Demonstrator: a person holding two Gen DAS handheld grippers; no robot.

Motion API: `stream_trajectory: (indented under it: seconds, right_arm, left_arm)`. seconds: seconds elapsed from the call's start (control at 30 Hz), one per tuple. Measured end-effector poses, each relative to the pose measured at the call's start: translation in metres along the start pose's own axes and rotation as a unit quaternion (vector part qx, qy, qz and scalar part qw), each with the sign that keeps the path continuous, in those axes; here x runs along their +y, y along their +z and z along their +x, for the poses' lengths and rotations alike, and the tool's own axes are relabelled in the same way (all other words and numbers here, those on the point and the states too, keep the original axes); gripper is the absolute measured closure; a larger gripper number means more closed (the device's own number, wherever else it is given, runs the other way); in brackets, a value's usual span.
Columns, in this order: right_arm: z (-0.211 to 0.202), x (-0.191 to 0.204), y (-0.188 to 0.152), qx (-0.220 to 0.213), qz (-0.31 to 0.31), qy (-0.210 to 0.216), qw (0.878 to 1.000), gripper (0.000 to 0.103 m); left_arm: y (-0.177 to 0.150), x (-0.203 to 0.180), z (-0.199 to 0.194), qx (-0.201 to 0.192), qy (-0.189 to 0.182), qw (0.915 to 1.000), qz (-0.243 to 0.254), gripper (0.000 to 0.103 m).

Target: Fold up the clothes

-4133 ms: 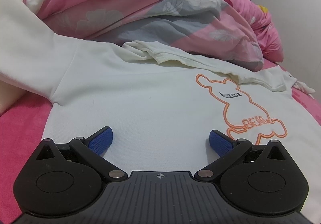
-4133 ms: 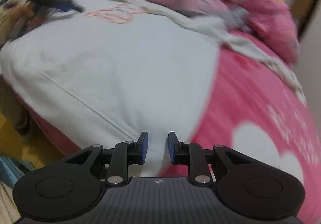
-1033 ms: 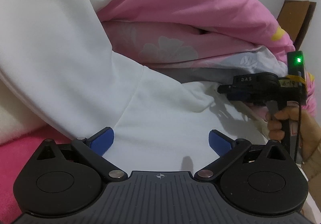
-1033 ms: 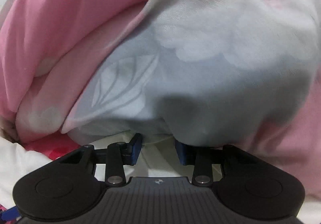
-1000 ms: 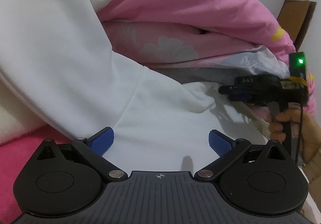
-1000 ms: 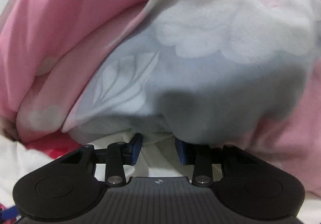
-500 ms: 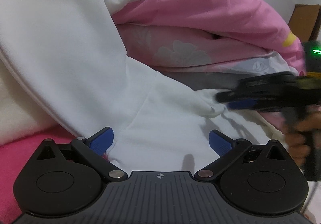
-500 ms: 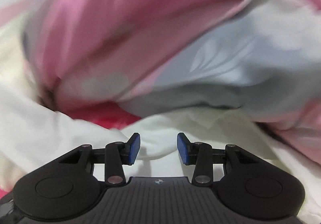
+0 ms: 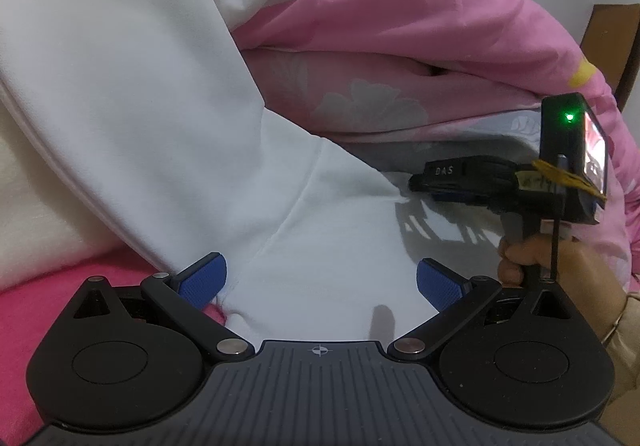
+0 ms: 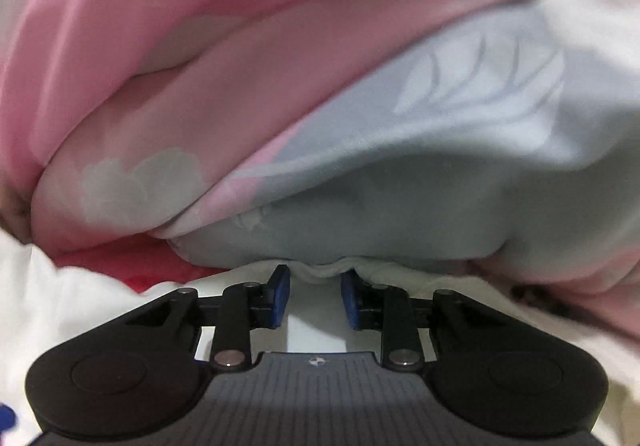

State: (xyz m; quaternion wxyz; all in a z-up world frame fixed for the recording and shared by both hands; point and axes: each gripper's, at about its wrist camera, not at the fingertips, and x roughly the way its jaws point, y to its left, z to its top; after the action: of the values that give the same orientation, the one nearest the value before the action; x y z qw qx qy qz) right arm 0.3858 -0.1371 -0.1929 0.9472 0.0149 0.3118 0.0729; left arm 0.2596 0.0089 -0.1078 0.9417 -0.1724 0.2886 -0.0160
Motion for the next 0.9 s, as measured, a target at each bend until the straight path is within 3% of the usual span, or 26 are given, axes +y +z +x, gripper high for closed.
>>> stream_trajectory:
  seconds: [0.2,0.33,0.43,0.53,0.63,0.73,0.9]
  right_arm:
    - [0.022,-0.009,0.011,0.016,0.027,0.004,0.999,0.074]
    - [0.008,-0.013,0.019,0.055,0.032,0.027,0.998,0.07]
    - [-0.016,-0.009,0.023,0.048,0.032,0.088,0.994,0.07]
    - [-0.011,0.006,0.026,0.074,0.018,0.127,0.989,0.07]
    - [0.029,0.024,0.022,0.119,-0.001,0.109,0.987,0.072]
    - [0.052,0.033,0.025,0.071,-0.031,0.082,0.994,0.072]
    - [0.051,0.023,0.029,0.059,0.015,0.076,0.995,0.071]
  left_arm:
    - [0.0,0.001,-0.002,-0.002,0.004,1.0,-0.002,0.001]
    - [0.0,0.002,-0.003,-0.003,0.008,0.9999,-0.007,0.001]
    - [-0.001,0.002,-0.003,-0.006,0.016,0.9998,-0.01,0.001]
    - [-0.001,0.002,-0.005,-0.012,0.028,0.9995,-0.013,0.001]
    - [-0.001,0.004,-0.005,-0.014,0.03,0.9992,-0.021,0.001]
    - [-0.001,0.005,-0.005,-0.013,0.031,0.9992,-0.02,0.001]
    - [-0.001,0.006,-0.005,-0.013,0.03,0.9992,-0.022,0.001]
